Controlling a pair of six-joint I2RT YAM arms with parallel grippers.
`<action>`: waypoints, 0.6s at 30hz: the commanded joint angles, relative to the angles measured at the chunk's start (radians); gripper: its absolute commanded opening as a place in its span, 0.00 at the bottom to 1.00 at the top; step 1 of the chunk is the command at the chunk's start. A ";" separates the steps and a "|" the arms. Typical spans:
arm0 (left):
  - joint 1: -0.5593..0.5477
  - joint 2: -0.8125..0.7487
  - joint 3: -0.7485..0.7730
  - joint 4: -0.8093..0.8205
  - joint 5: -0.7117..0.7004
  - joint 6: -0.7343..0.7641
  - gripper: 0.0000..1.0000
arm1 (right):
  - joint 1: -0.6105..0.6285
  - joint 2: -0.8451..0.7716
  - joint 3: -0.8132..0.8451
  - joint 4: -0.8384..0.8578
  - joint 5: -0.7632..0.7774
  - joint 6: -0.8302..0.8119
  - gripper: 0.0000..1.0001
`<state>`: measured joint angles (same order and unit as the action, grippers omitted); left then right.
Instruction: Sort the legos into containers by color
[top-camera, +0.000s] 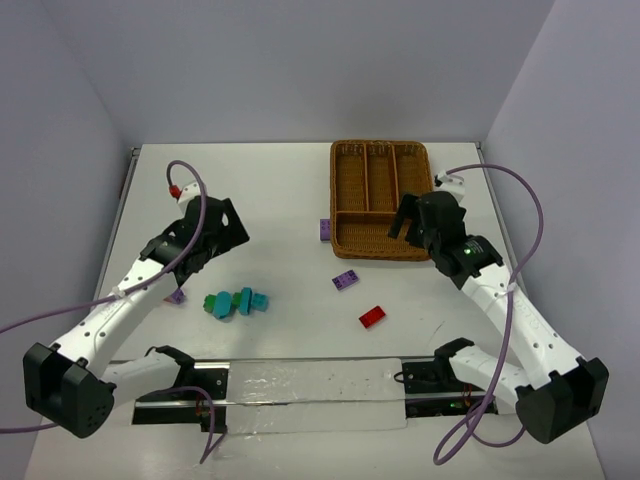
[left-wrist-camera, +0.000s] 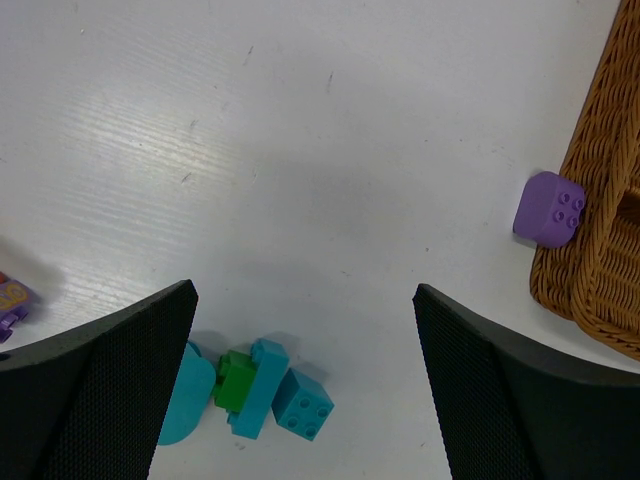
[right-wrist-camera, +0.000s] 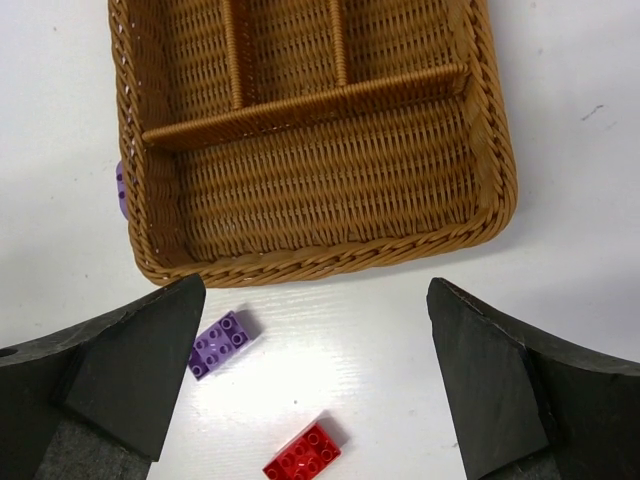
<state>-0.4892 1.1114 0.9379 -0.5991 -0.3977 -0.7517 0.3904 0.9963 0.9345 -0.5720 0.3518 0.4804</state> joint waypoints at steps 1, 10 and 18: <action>-0.002 0.015 0.032 0.006 -0.030 0.006 0.98 | 0.008 -0.047 -0.002 -0.009 0.032 0.024 1.00; -0.002 0.039 0.041 -0.009 -0.061 -0.001 0.98 | 0.189 -0.103 -0.123 -0.053 0.003 0.269 0.96; -0.002 0.055 0.058 -0.025 -0.065 0.007 0.98 | 0.423 -0.034 -0.185 -0.203 0.114 0.571 0.96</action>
<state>-0.4892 1.1623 0.9454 -0.6107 -0.4395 -0.7512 0.7391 0.9662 0.7803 -0.6815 0.3991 0.8325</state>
